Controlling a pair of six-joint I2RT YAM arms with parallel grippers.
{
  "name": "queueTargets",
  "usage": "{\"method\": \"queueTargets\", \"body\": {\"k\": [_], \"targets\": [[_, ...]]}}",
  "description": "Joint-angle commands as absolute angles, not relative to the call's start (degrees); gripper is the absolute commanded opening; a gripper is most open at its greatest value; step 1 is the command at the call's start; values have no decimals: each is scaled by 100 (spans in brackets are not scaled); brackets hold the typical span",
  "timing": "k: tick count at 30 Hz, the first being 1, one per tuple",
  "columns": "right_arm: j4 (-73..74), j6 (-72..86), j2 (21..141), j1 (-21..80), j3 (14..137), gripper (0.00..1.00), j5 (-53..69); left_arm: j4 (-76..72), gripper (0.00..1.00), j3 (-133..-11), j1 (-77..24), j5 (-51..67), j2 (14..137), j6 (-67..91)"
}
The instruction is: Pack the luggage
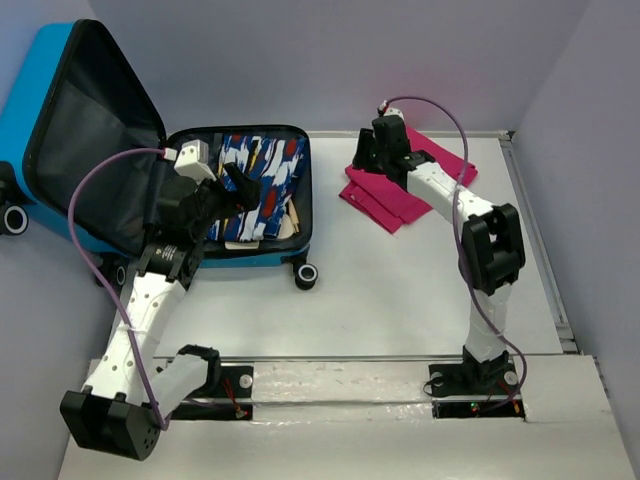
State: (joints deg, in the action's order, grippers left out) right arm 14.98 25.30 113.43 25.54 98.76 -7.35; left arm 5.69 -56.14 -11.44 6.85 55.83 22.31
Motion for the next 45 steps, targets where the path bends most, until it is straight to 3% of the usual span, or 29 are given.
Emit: {"method": "queueTargets", "body": {"k": [1, 3, 6, 8, 11, 12, 15, 23, 29, 33, 37, 38, 39, 41, 43, 45], "targets": [[2327, 1750, 12292, 2443, 10421, 61, -1633, 229, 99, -5257, -1301, 660, 5099, 1750], [2529, 1557, 12637, 2443, 10789, 68, -1836, 150, 99, -5073, -1414, 458, 4931, 1671], [2794, 1433, 13261, 2443, 11372, 69, -1995, 35, 99, -4896, -1476, 439, 4781, 1626], [3048, 1450, 13613, 2443, 11609, 61, -1908, 44, 99, -4834, -1485, 605, 4860, 1609], [3024, 1590, 13632, 2443, 11322, 38, -1767, 35, 99, -4860, -1494, 729, 4957, 1608], [2936, 1660, 13458, 2513, 10903, 25, -1819, 44, 99, -4852, -1494, 808, 4948, 1643], [2383, 1784, 12687, 2566, 9657, 13, -1828, 35, 99, -4852, -1555, 940, 4948, 1687], [1669, 1354, 10182, 2646, 7088, 11, -1539, 44, 99, -5010, -2126, 976, 5010, 2012], [2047, 1432, 9185, 2698, 6154, 12, -372, -123, 99, -5194, -3363, 493, 5456, 2381], [2065, 1845, 8299, 2698, 5232, 13, -676, -149, 99, -5580, -3963, 106, 6045, 2505], [2285, 2047, 7544, 2698, 4791, 18, -817, -150, 99, -5922, -4113, 62, 6371, 2522], [2407, 2091, 7419, 2698, 4720, 24, -835, -158, 99, -5993, -4148, 62, 6555, 2540], [2443, 2170, 7305, 2698, 4650, 47, -835, -167, 99, -6055, -4183, 62, 6652, 2540], [2513, 2285, 6988, 2698, 4483, 70, -914, -141, 99, -6301, -4253, 62, 7021, 2514], [2531, 2503, 6699, 2646, 4412, 84, -1080, -114, 99, -6555, -4420, -156, 7398, 2505], [2584, 2689, 6522, 2366, 4351, 84, -1169, -79, 99, -6723, -4517, -237, 7672, 2514]]}}
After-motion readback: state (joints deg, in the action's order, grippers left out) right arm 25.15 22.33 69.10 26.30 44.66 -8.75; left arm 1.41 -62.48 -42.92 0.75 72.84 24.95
